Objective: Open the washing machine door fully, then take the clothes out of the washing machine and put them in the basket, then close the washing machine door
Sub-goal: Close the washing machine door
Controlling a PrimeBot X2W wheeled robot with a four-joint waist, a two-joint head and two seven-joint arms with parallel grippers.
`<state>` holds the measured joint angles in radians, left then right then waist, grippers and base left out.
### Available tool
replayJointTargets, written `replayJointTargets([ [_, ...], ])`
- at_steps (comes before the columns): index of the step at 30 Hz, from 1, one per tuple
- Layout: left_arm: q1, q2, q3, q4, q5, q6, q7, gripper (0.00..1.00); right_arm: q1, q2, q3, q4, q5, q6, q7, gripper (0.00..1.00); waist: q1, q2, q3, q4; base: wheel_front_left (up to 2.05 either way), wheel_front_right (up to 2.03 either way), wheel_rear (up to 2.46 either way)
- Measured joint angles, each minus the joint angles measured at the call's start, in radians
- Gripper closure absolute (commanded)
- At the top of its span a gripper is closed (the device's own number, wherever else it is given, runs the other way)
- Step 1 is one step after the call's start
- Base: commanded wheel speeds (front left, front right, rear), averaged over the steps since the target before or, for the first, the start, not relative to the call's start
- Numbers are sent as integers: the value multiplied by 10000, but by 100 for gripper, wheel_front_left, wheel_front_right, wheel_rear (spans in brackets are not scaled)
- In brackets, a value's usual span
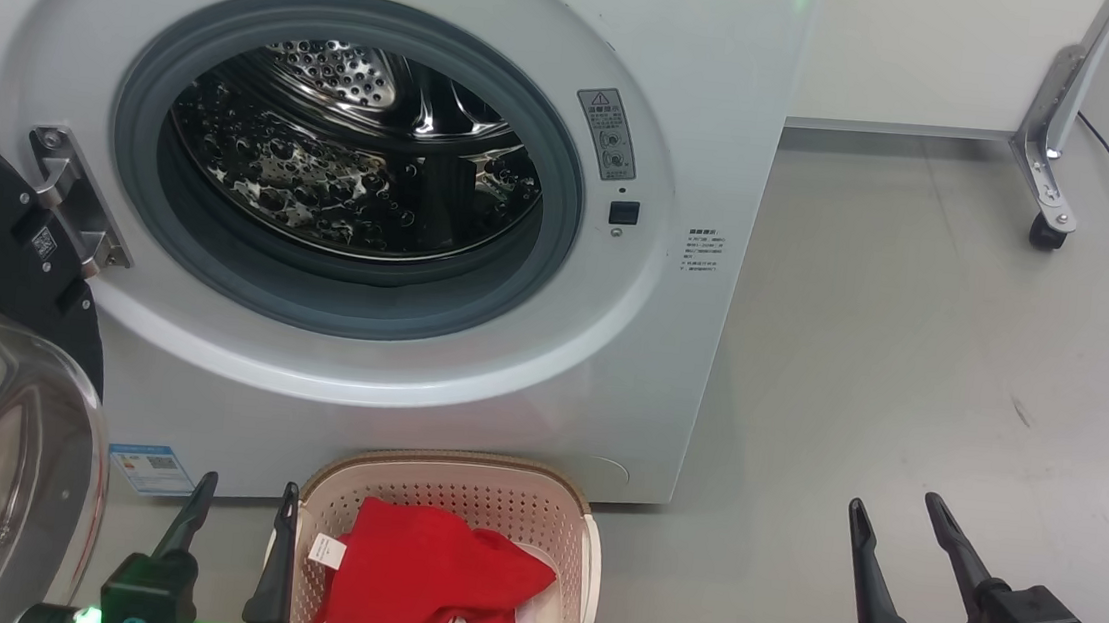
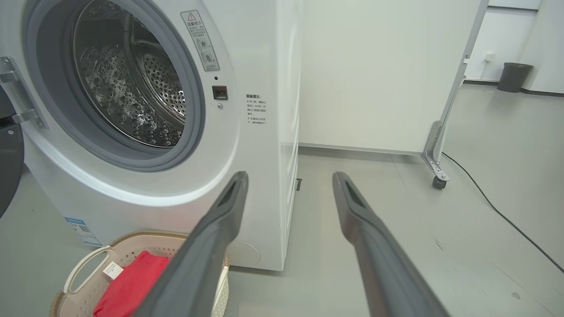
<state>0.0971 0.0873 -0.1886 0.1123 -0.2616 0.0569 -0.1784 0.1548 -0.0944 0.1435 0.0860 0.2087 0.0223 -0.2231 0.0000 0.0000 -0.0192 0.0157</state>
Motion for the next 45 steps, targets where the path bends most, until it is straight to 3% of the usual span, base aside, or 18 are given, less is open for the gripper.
replayJointTargets([
  [19, 143, 198, -67, -660, 132, 84, 263, 0, 8, -13, -21, -232, 0, -82, 25, 0, 0, 0, 99, 12, -16, 36, -20],
  [45, 149, 203, -161, -1108, 186, 96, 453, 0, 7, -88, -96, -357, 0, -165, 71, 0, 0, 0, 241, 73, -93, 121, -28],
])
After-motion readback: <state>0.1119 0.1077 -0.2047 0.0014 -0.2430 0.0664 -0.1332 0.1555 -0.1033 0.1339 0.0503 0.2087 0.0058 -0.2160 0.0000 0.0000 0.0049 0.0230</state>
